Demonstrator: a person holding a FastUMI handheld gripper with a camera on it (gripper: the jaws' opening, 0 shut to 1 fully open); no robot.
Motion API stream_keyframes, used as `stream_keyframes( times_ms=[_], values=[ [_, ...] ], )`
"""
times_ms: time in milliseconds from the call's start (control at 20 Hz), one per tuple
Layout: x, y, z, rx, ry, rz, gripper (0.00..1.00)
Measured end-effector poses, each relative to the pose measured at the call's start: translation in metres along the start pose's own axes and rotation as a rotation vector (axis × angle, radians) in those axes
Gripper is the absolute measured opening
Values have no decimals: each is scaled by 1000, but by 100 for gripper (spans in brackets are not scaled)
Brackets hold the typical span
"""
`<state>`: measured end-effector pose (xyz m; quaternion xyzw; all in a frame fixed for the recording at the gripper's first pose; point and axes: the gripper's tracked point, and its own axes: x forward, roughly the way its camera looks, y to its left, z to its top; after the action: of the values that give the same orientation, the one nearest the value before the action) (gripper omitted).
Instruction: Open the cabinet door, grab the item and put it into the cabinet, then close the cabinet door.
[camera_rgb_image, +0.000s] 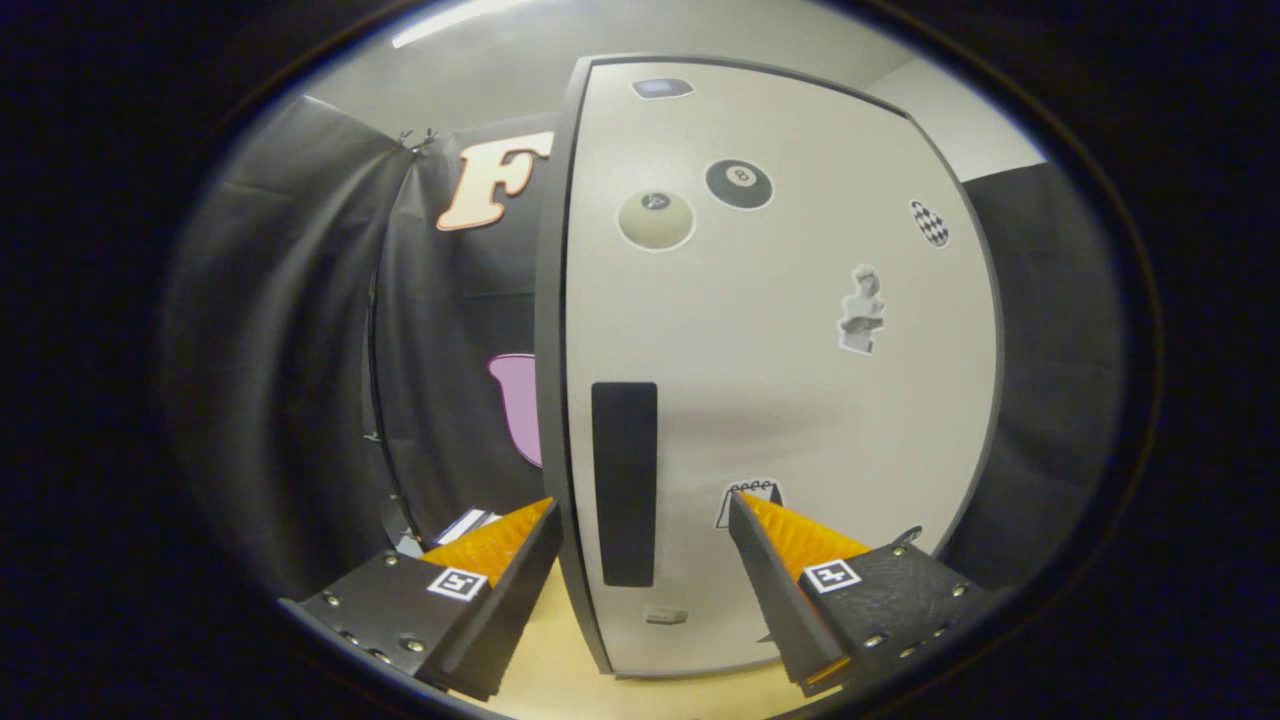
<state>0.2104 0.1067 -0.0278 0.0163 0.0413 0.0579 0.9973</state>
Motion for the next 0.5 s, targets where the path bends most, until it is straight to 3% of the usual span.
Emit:
stream_keyframes(
  times_ms=[150, 300, 350, 500],
  values=[
    [11, 0, -3, -2, 12, -10, 99],
    [19, 1, -8, 8, 30, -17, 71],
    [24, 3, -9, 11, 32, -11, 71],
    [23, 8, -14, 31, 58, -26, 34]
  ],
)
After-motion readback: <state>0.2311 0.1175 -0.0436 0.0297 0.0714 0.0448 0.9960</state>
